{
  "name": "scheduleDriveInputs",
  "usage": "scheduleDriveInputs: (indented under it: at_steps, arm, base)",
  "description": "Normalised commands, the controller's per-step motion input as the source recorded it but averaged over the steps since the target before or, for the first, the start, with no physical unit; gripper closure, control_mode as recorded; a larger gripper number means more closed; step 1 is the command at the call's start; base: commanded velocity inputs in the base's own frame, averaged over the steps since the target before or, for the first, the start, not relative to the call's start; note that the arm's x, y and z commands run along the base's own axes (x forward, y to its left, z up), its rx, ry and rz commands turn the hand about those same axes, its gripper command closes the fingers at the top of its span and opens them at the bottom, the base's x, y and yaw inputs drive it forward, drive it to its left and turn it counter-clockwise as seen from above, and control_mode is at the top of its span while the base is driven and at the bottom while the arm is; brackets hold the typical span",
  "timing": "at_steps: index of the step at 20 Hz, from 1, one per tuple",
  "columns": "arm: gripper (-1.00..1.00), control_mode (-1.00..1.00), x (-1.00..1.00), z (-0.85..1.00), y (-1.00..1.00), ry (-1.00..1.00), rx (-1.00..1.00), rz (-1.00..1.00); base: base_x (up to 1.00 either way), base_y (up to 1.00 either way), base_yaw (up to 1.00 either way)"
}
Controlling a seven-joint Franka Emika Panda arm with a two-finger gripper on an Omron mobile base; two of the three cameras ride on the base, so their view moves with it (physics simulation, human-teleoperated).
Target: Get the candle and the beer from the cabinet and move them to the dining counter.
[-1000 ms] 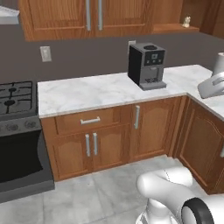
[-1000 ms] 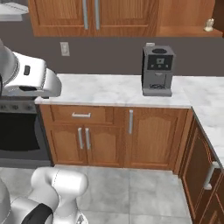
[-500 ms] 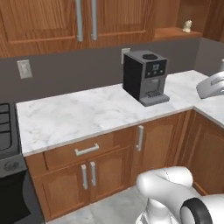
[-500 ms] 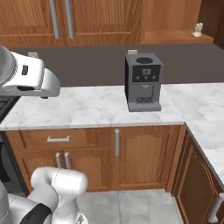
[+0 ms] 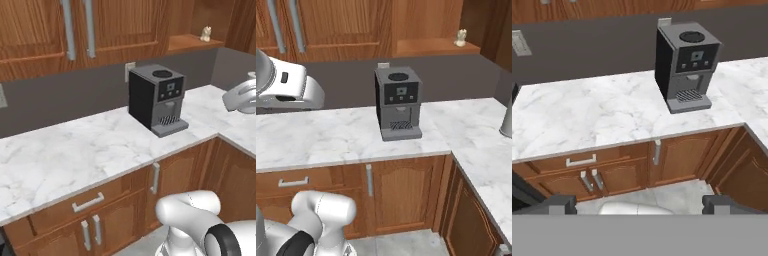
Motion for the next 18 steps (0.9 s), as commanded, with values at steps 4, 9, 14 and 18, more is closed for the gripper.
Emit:
scheduleDriveInputs:
  at_steps: [4,9,14,18]
  arm:
    - [-1.00,1.00,0.00,0.00,0.00,0.00,0.00,0.00]
    - [-1.00,1.00,0.00,0.00,0.00,0.00,0.00,0.00]
    - [-1.00,1.00,0.00,0.00,0.00,0.00,0.00,0.00]
    - [-1.00,1.00,0.00,0.00,0.00,0.00,0.00,0.00]
  base:
    - [0.51,-0.47,-0.22]
    - [0.77,-0.57,-0.11]
    - [0.78,-0.52,-0.01]
    - [0.49,-0.14,0.00]
